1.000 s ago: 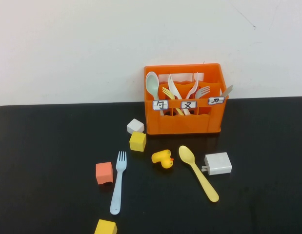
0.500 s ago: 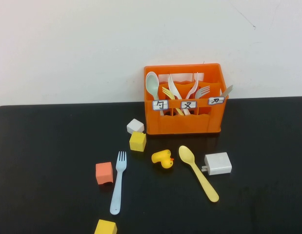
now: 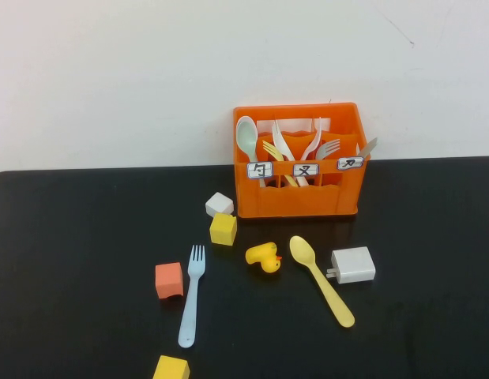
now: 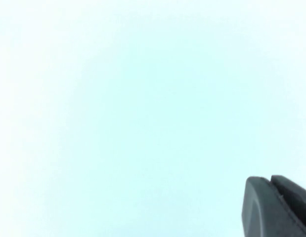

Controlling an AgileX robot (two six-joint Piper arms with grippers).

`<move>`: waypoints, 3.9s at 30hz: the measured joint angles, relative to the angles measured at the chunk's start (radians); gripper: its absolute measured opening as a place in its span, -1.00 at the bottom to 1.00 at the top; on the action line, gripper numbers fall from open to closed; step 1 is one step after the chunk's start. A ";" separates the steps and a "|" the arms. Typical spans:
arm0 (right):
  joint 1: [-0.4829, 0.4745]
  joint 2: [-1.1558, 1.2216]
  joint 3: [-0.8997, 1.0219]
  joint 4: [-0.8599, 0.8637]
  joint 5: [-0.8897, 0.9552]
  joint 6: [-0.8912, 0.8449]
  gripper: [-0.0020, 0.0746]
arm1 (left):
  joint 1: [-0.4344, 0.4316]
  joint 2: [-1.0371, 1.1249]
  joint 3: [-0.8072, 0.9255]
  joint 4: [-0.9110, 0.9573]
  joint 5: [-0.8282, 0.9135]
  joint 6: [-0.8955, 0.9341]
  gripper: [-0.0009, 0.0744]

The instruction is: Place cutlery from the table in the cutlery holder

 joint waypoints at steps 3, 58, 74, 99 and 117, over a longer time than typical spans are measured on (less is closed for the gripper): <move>0.000 0.000 0.000 0.000 -0.071 -0.007 -0.95 | 0.000 0.000 0.000 -0.002 -0.084 0.000 -0.98; 0.009 0.577 -0.478 0.296 0.944 -0.555 -0.95 | -0.014 1.288 -0.699 -0.966 1.107 0.627 -0.98; 0.009 0.577 -0.420 0.320 0.883 -0.553 -0.95 | -0.407 1.728 -0.996 -0.118 0.911 -0.105 -0.97; 0.009 0.577 -0.420 0.340 0.873 -0.557 -0.95 | -0.448 2.053 -1.326 0.308 1.049 -0.404 -0.18; 0.009 0.577 -0.420 0.347 0.865 -0.558 -0.95 | -0.450 2.109 -1.336 0.323 1.064 -0.372 -0.50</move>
